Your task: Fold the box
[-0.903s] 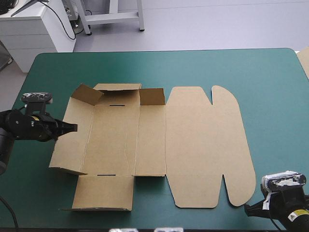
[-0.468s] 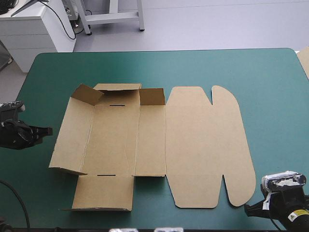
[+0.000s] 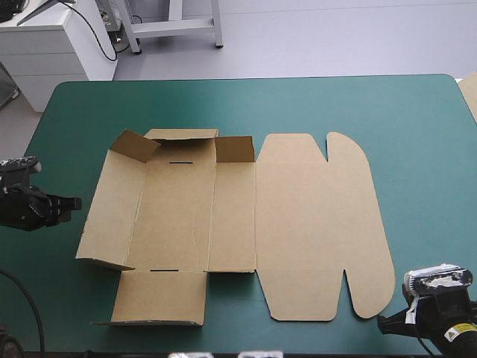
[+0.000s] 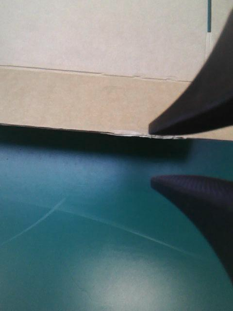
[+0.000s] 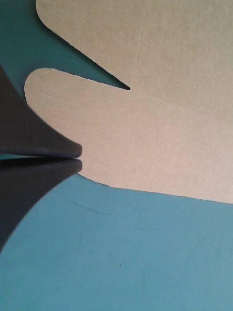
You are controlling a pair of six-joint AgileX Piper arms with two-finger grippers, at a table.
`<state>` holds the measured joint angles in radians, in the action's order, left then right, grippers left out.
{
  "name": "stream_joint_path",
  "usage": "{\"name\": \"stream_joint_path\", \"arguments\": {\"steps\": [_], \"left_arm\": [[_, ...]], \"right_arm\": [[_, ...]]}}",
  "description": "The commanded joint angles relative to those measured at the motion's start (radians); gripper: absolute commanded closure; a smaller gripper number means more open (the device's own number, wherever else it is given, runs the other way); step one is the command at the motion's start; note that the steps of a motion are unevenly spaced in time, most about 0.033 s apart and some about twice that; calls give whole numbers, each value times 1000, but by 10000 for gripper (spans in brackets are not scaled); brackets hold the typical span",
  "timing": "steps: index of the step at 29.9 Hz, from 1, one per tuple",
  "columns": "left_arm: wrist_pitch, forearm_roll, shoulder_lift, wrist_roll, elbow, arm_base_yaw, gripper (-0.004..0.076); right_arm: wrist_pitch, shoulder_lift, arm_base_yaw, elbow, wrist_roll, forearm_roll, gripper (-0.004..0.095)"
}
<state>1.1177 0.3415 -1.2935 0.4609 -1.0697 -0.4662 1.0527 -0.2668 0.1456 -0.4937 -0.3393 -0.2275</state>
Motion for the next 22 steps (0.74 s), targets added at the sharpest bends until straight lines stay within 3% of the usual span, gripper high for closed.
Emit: {"name": "stream_joint_path", "arguments": {"steps": [1,22], "left_arm": [[-13,39,-16,-27,-31,0,323],[118,185,-222,80,-7,0,302]], "right_arm": [[-56,-14,-2,-31,-8,-8,929],[-56,-14,-2,-31,-8,-8,929]]}}
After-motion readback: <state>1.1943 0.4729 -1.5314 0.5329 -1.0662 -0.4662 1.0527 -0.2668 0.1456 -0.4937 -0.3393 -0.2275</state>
